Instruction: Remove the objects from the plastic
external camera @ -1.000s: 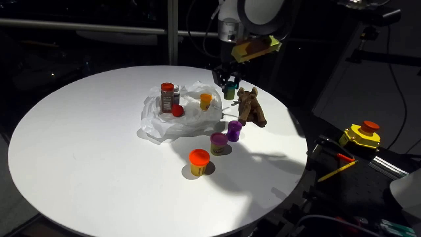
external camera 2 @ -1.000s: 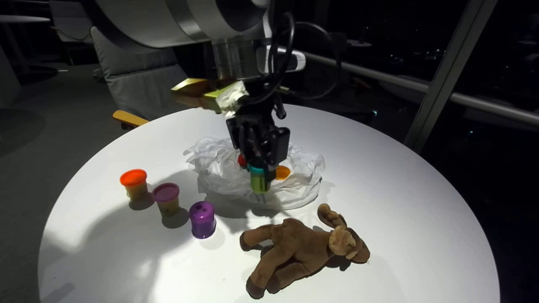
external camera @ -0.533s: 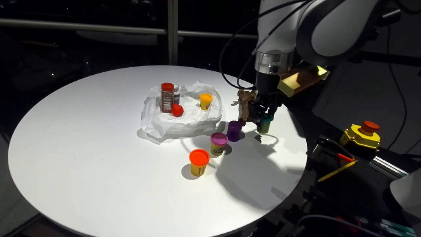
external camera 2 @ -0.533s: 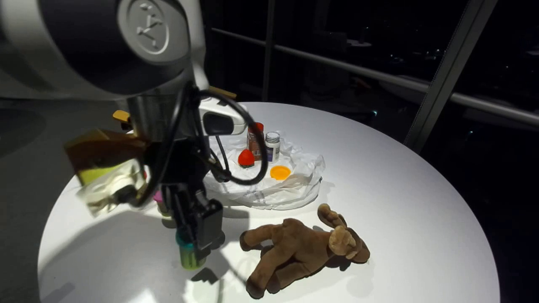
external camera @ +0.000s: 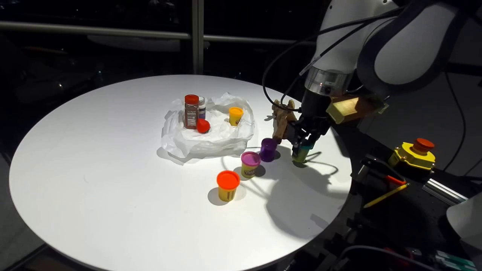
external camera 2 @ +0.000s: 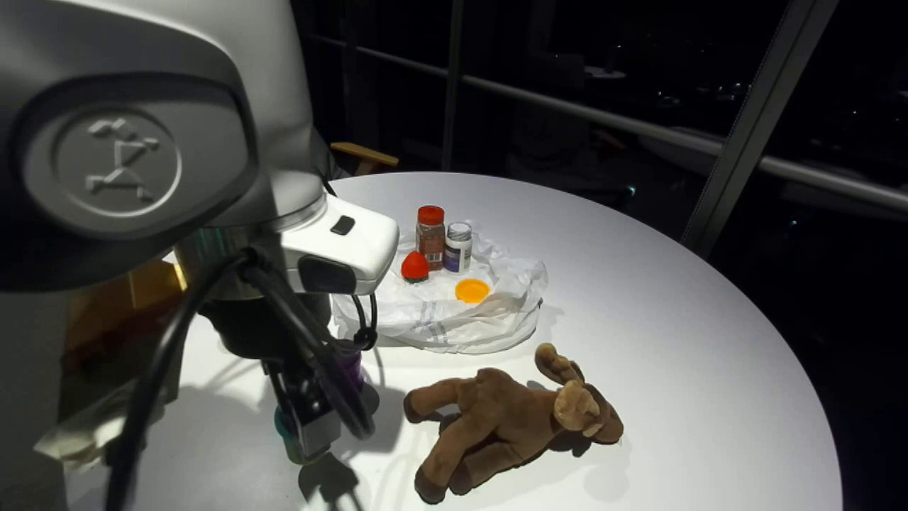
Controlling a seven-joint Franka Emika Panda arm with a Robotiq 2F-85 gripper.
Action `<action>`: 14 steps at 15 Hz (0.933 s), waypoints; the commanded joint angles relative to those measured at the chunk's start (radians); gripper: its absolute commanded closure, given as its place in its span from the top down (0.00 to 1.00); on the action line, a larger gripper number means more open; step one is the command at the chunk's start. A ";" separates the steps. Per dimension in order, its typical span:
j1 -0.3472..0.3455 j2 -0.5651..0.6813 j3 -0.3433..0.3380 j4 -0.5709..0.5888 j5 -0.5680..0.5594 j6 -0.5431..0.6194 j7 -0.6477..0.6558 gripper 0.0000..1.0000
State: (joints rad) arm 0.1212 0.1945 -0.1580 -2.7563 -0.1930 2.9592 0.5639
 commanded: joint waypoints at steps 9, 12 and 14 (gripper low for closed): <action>0.376 -0.078 -0.376 0.143 -0.374 -0.127 0.267 1.00; 0.381 -0.041 -0.304 0.267 -0.276 -0.171 0.198 0.99; 0.257 0.007 -0.150 0.354 -0.279 -0.192 0.187 1.00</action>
State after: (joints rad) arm 0.4949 0.1413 -0.4723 -2.5225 -0.4944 2.8122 0.7814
